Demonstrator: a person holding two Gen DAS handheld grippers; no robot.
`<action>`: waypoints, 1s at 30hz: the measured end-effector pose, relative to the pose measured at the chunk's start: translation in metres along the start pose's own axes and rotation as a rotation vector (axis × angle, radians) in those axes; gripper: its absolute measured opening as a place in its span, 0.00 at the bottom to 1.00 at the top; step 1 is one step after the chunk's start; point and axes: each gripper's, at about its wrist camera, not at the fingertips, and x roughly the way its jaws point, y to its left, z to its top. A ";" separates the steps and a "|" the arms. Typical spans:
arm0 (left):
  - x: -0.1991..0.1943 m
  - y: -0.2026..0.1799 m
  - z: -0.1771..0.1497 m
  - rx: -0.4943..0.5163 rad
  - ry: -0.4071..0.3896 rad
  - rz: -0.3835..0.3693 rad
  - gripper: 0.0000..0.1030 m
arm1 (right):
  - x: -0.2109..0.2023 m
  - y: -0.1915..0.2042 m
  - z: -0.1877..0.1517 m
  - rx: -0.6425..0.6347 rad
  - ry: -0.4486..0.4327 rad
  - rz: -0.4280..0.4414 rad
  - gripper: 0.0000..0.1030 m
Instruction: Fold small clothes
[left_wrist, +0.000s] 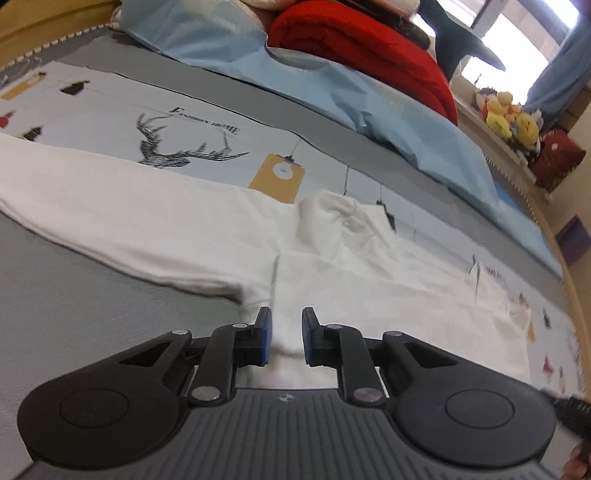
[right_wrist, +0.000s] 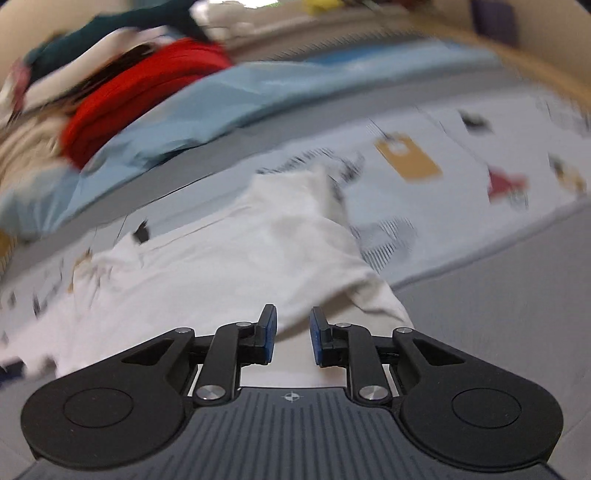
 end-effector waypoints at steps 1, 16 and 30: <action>0.006 -0.002 0.002 -0.010 0.000 -0.002 0.17 | 0.010 -0.010 0.002 0.078 0.015 0.009 0.21; 0.099 -0.006 0.022 -0.084 0.077 0.059 0.38 | 0.067 -0.036 0.016 0.400 0.104 0.083 0.27; 0.021 -0.085 0.041 0.232 -0.318 -0.108 0.06 | 0.022 -0.045 0.019 0.531 -0.158 0.018 0.04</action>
